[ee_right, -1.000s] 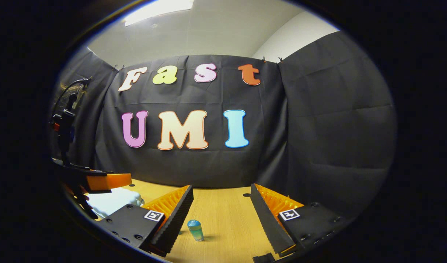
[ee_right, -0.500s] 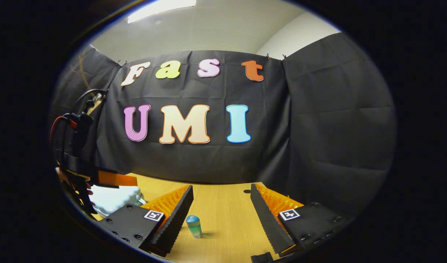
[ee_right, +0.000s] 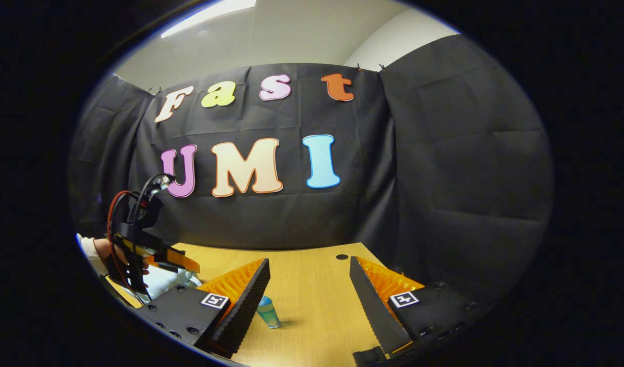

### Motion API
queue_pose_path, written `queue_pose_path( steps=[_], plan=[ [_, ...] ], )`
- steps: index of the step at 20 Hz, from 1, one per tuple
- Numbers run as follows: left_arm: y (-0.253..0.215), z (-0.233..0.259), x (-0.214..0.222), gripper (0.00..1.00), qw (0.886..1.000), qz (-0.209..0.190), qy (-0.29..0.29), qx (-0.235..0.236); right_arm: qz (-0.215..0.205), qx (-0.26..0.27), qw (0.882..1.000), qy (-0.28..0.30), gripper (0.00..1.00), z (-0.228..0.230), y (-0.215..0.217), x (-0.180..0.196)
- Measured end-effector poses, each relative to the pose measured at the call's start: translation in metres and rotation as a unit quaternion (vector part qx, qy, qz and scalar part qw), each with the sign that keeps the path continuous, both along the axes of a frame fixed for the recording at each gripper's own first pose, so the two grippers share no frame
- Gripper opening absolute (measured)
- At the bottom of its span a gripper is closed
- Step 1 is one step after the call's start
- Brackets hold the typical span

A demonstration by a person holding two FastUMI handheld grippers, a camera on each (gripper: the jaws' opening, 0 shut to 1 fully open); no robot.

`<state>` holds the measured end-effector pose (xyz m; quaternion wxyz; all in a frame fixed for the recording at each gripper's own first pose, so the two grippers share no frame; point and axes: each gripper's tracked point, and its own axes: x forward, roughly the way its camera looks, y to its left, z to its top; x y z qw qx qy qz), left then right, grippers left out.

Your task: First open the suitcase, pack the skin care products into it, and then close the suitcase.

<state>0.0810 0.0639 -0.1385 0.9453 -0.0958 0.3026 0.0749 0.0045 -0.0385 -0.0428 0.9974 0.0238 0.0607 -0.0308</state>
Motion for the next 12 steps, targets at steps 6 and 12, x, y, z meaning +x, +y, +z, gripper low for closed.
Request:
queue_pose_path(
  steps=[6, 12],
  plan=[
    [0.029, -0.041, 0.015, 0.91, 0.994, 0.032, 0.107, -0.010, -0.015, 0.009, 1.000, 0.008, 0.98, -0.005, -0.015, -0.001],
    [0.032, -0.076, 0.017, 0.83, 0.979, 0.057, 0.195, -0.032, -0.019, 0.016, 0.999, 0.024, 0.97, -0.014, -0.023, -0.004]
  ],
)
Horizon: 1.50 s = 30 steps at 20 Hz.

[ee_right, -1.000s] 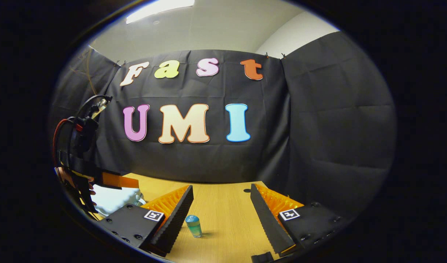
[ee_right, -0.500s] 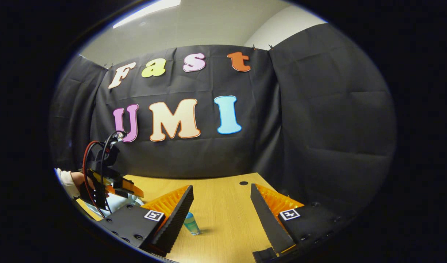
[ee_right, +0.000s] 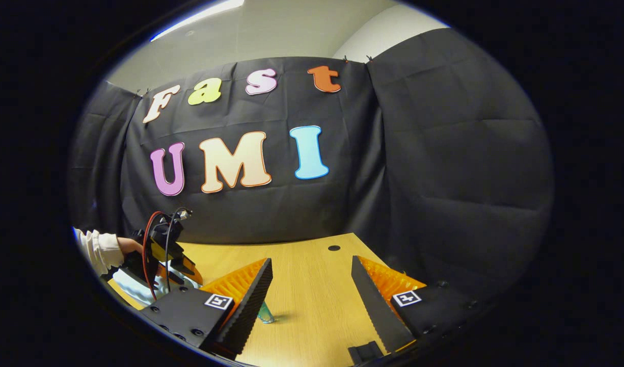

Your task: First open the suitcase, pack the skin care products into it, and then close the suitcase.

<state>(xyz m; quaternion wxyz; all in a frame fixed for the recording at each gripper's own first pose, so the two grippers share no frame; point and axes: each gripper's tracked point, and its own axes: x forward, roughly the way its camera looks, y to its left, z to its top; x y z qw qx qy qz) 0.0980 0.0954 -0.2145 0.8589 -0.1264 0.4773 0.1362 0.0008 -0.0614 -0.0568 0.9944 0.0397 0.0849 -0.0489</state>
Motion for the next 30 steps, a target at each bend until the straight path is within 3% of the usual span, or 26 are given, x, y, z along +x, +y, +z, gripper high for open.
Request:
queue_pose_path(
  steps=[6, 9, 10, 12, 14, 16, 23, 30],
  plan=[
    [0.012, -0.020, 0.003, 0.59, 0.998, 0.005, 0.059, 0.024, -0.006, 0.001, 1.000, 0.003, 0.97, -0.001, -0.007, -0.002],
    [0.018, -0.029, 0.004, 0.52, 0.997, 0.007, 0.070, 0.031, -0.011, 0.001, 1.000, 0.005, 0.97, -0.001, -0.014, -0.004],
    [0.020, -0.032, 0.005, 0.44, 0.997, 0.009, 0.073, 0.029, -0.013, 0.000, 1.000, 0.005, 0.97, -0.002, -0.015, -0.005],
    [0.017, -0.037, 0.006, 0.40, 0.997, 0.009, 0.079, 0.012, -0.017, 0.000, 1.000, 0.006, 0.97, -0.002, -0.019, -0.007],
    [0.017, -0.043, 0.007, 0.22, 0.996, 0.012, 0.085, 0.004, -0.020, 0.000, 1.000, 0.007, 0.97, -0.003, -0.022, -0.008],
    [0.016, -0.045, 0.009, 0.16, 0.996, 0.014, 0.089, -0.003, -0.022, -0.001, 1.000, 0.008, 0.97, -0.004, -0.024, -0.009],
    [0.014, -0.041, 0.009, 0.04, 0.997, 0.016, 0.066, -0.021, -0.022, -0.006, 1.000, 0.002, 0.98, -0.001, -0.022, -0.010],
    [-0.003, 0.032, 0.000, 0.01, 0.999, -0.019, -0.006, -0.050, 0.013, -0.001, 1.000, -0.003, 0.97, -0.002, 0.010, -0.003]
  ],
)
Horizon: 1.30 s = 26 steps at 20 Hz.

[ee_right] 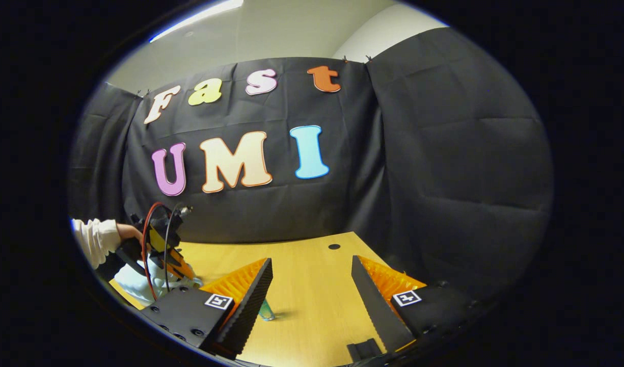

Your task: First open the suitcase, pack the skin care products into it, and then close the suitcase.

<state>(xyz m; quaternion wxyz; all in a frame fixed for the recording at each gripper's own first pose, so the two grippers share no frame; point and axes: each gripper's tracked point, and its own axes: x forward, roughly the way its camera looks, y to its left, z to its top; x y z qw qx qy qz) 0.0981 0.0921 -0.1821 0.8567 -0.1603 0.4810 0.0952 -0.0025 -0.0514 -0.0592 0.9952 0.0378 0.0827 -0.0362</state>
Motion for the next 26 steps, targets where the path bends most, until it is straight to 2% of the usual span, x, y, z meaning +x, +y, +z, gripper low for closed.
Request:
queue_pose_path(
  steps=[3, 6, 11, 14, 18, 21, 26],
  plan=[
    [0.011, 0.055, -0.015, 0.01, 0.999, -0.001, -0.043, -0.013, 0.022, 0.001, 1.000, -0.001, 0.98, -0.002, 0.020, 0.003],
    [0.030, 0.101, -0.030, 0.01, 0.996, 0.016, -0.087, -0.022, 0.048, 0.007, 0.999, 0.000, 0.98, -0.005, 0.042, 0.006],
    [0.086, 0.164, -0.066, 0.01, 0.988, 0.052, -0.145, -0.001, 0.085, 0.020, 0.996, 0.001, 0.98, -0.008, 0.071, 0.014],
    [0.127, 0.188, -0.094, 0.01, 0.985, 0.076, -0.153, 0.018, 0.099, 0.022, 0.995, 0.003, 0.98, -0.010, 0.083, 0.016],
    [0.191, 0.204, -0.125, 0.01, 0.980, 0.104, -0.151, 0.076, 0.106, 0.022, 0.994, 0.003, 0.98, -0.008, 0.093, 0.018],
    [0.231, 0.199, -0.147, 0.01, 0.978, 0.123, -0.133, 0.106, 0.105, 0.022, 0.994, 0.004, 0.98, -0.009, 0.100, 0.019],
    [0.308, 0.188, -0.183, 0.01, 0.968, 0.154, -0.103, 0.172, 0.104, 0.026, 0.994, 0.006, 0.96, -0.011, 0.117, 0.018]
  ],
)
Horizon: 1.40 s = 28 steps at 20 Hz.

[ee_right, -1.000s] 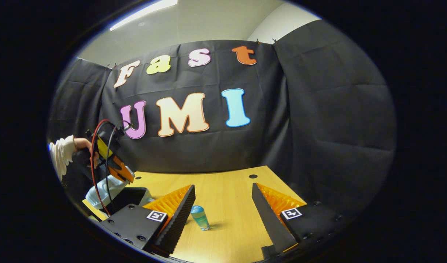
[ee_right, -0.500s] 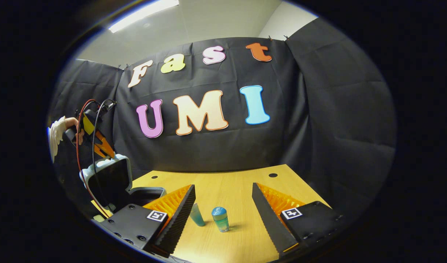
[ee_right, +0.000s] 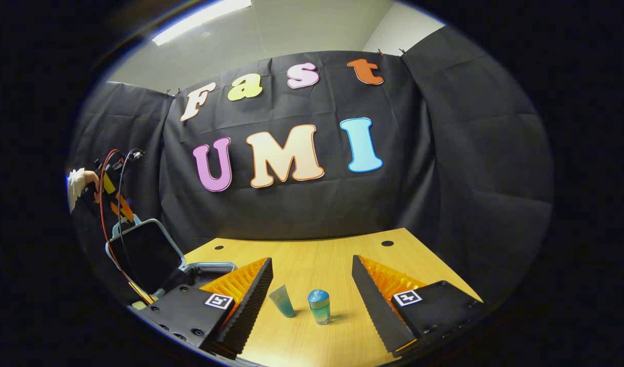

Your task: First open the suitcase, pack the skin care products into it, and then close the suitcase.

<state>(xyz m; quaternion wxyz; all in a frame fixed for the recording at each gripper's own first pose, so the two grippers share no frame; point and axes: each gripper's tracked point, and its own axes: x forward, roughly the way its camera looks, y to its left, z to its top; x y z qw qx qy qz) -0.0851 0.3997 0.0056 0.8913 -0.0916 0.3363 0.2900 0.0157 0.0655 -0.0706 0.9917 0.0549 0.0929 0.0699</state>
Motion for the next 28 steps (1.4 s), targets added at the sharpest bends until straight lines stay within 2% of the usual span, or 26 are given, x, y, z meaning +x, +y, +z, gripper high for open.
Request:
queue_pose_path(
  steps=[3, 7, 9, 12, 14, 19, 21, 23, 25, 28],
  plan=[
    [0.048, -0.019, -0.021, 0.01, 0.999, 0.029, 0.014, 0.029, 0.004, -0.001, 1.000, 0.002, 0.98, -0.003, 0.014, 0.003],
    [0.090, -0.070, -0.034, 0.01, 0.998, 0.055, 0.020, 0.016, 0.010, -0.004, 1.000, 0.009, 0.96, -0.006, 0.029, 0.003],
    [0.108, -0.096, -0.043, 0.01, 0.997, 0.069, 0.030, 0.012, 0.012, -0.003, 1.000, 0.015, 0.98, -0.008, 0.035, 0.002],
    [0.124, -0.143, -0.051, 0.01, 0.994, 0.081, 0.070, 0.008, 0.015, -0.006, 1.000, 0.020, 0.96, -0.009, 0.042, 0.003],
    [0.125, -0.159, -0.054, 0.01, 0.994, 0.080, 0.078, 0.010, 0.015, -0.016, 1.000, 0.021, 0.98, -0.010, 0.043, 0.006],
    [0.121, -0.166, -0.056, 0.01, 0.992, 0.092, 0.082, -0.030, 0.021, -0.022, 0.999, 0.024, 0.98, -0.014, 0.051, 0.009],
    [0.120, -0.170, -0.058, 0.04, 0.990, 0.097, 0.092, -0.037, 0.027, -0.028, 0.999, 0.031, 0.98, -0.021, 0.055, 0.009],
    [0.119, -0.171, -0.056, 0.12, 0.991, 0.100, 0.088, -0.026, 0.033, -0.033, 0.998, 0.037, 0.98, -0.026, 0.058, 0.008],
    [0.119, -0.165, -0.052, 0.49, 0.991, 0.103, 0.087, -0.004, 0.038, -0.036, 0.998, 0.042, 0.96, -0.030, 0.059, 0.008],
    [0.122, -0.123, -0.053, 1.00, 0.988, 0.106, 0.086, 0.079, 0.043, -0.034, 0.997, 0.051, 0.98, -0.038, 0.057, 0.009]
  ],
)
